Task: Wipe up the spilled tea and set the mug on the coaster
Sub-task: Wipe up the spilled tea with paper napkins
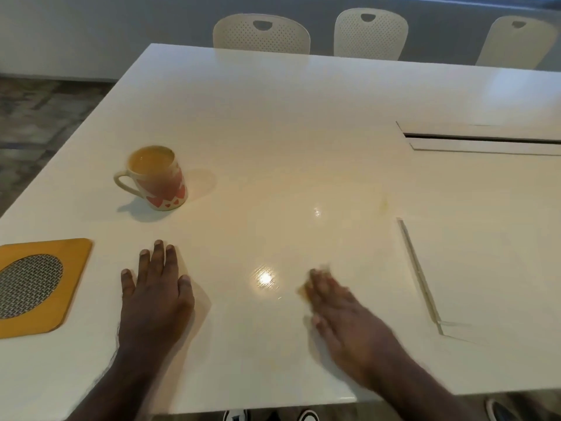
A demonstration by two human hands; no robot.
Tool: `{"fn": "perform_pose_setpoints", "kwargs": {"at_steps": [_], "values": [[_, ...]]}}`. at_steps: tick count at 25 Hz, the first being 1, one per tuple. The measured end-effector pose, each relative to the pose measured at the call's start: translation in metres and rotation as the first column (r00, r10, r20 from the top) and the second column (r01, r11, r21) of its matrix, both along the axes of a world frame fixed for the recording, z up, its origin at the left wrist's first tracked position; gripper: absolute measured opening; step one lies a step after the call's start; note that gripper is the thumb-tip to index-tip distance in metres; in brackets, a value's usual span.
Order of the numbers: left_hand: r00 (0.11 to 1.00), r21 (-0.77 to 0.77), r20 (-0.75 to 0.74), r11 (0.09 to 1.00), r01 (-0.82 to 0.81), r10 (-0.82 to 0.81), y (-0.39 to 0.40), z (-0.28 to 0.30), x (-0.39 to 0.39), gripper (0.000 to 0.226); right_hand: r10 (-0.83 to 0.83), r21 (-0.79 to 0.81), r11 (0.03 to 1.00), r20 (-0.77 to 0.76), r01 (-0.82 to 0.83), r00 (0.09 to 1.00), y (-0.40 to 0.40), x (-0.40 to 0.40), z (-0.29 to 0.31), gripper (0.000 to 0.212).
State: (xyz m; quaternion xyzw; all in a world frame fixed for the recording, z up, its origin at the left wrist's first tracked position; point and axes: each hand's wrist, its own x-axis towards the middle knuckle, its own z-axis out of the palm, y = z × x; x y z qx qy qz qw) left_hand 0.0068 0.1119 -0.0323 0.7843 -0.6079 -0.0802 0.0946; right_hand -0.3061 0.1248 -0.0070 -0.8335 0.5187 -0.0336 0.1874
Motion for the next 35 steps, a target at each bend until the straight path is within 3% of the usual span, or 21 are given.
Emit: {"fn": "perform_pose_setpoints", "kwargs": {"at_steps": [2, 4, 5, 7, 9, 12, 14, 19, 23, 27, 29, 31, 35], "values": [[1.0, -0.003, -0.005, 1.0, 0.008, -0.008, 0.0, 0.001, 0.001, 0.068, -0.301, 0.031, 0.953, -0.022, 0.302, 0.953, -0.034, -0.032, 0.003, 0.057], [1.0, -0.009, -0.017, 1.0, 0.006, -0.006, 0.0, 0.0, -0.001, 0.065, -0.432, 0.056, 0.899, -0.044, 0.434, 0.901, -0.042, -0.032, 0.002, 0.059], [1.0, -0.008, -0.019, 1.0, 0.001, -0.001, 0.0, -0.001, -0.001, 0.062, -0.387, 0.049, 0.919, -0.061, 0.39, 0.92, -0.035, -0.018, -0.001, 0.061], [1.0, -0.004, -0.017, 1.0, -0.009, 0.009, -0.001, -0.002, 0.0, 0.06, -0.131, -0.003, 0.991, -0.027, 0.131, 0.991, 0.002, 0.021, -0.014, 0.066], [1.0, 0.004, -0.021, 1.0, -0.021, 0.021, -0.001, -0.002, 0.001, 0.06, 0.034, 0.008, 0.999, -0.026, -0.034, 0.999, 0.019, 0.034, -0.022, 0.069], [0.999, 0.021, 0.053, 1.0, 0.003, -0.004, -0.001, -0.003, 0.001, 0.063, -0.251, -0.005, 0.968, -0.015, 0.251, 0.968, -0.051, 0.006, -0.018, 0.062], [1.0, 0.011, -0.007, 1.0, -0.019, 0.019, -0.002, -0.002, 0.0, 0.061, -0.46, 0.035, 0.886, -0.049, 0.462, 0.886, -0.108, -0.018, -0.012, 0.061], [1.0, 0.009, -0.02, 1.0, -0.02, 0.02, -0.001, -0.004, 0.001, 0.063, -0.677, 0.05, 0.734, -0.038, 0.678, 0.735, -0.193, -0.039, -0.02, 0.067], [0.999, 0.013, -0.029, 1.0, -0.026, 0.026, -0.002, -0.002, -0.001, 0.069, -0.729, 0.063, 0.681, -0.031, 0.729, 0.684, -0.234, -0.032, 0.0, 0.067], [0.999, 0.015, -0.039, 1.0, -0.025, 0.026, -0.003, 0.0, -0.002, 0.064, -0.392, 0.071, 0.916, -0.056, 0.395, 0.918, -0.215, 0.019, -0.008, 0.065], [0.998, 0.017, -0.051, 0.999, -0.027, 0.028, -0.002, -0.001, -0.001, 0.062, -0.285, 0.053, 0.957, -0.012, 0.286, 0.958, -0.193, 0.019, -0.022, 0.064], [0.999, 0.018, -0.041, 1.0, -0.025, 0.025, -0.003, -0.001, 0.0, 0.062, -0.361, 0.006, 0.933, -0.004, 0.361, 0.933, -0.197, -0.01, -0.025, 0.059], [1.0, 0.031, 0.001, 0.999, -0.022, 0.022, -0.005, -0.003, -0.004, 0.063, -0.685, 0.03, 0.723, -0.102, 0.691, 0.721, -0.242, -0.064, -0.014, 0.061]]}}
